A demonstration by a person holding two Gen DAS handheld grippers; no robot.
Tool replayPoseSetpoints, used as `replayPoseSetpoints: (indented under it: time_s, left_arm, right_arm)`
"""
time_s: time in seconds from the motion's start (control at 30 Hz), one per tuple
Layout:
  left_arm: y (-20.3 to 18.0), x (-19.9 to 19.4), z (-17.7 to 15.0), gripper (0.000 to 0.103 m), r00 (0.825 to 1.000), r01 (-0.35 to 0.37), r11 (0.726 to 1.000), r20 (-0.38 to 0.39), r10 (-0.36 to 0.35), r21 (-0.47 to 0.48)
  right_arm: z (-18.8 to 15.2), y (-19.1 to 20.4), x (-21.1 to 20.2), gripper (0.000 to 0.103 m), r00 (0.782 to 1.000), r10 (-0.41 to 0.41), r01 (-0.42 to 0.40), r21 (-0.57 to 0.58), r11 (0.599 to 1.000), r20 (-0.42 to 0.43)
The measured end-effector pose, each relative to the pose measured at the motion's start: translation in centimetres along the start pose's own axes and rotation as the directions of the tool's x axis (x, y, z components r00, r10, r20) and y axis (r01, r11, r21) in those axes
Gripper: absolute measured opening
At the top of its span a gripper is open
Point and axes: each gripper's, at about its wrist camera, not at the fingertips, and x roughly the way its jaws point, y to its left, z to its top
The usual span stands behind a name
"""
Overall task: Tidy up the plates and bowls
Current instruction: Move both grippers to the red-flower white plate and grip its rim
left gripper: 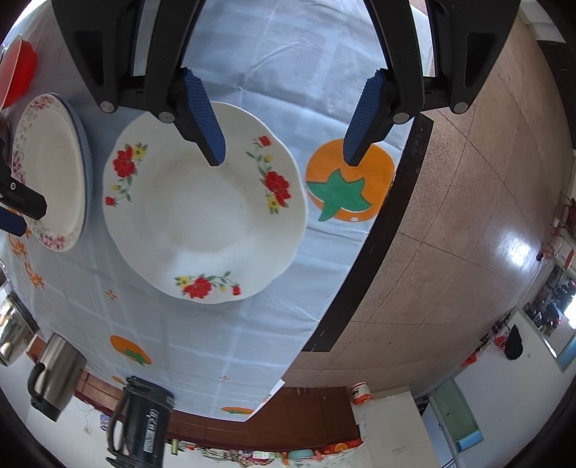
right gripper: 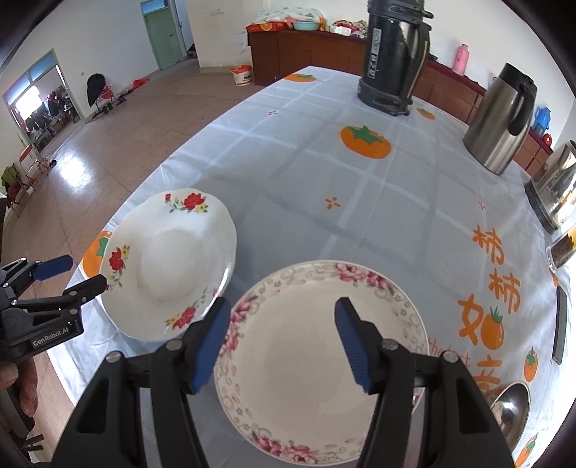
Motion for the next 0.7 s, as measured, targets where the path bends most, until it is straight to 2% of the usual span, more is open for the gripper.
replayPoseSetpoints:
  time_s: [0.3,0.47,0.7]
  left_arm:
    - [2.0,1.7,1.0,0.07,1.0,-0.022,0.999,-0.015,0.022,-0.03]
    - [2.1,2.4,1.7,0.07,1.0,-0.005,1.0,-0.008,0.004,-0.028]
    - [2.0,3.4,2.3,0.07,1.0,-0.001,1.0,-0.013,0.0,-0.019]
  right_arm:
    - [2.3,2.2,2.4,0.058,0.999,0.044,-0.045,-0.025,0.999,-0.031]
    - [3.1,3.0,4.3,0.056,0.997,0.054,-0.056,-0.029,0.998,-0.063]
    - [4.2,3.7,6.7,0.048,0.994,0.049,-0.054,-0.048,0.997,-0.103]
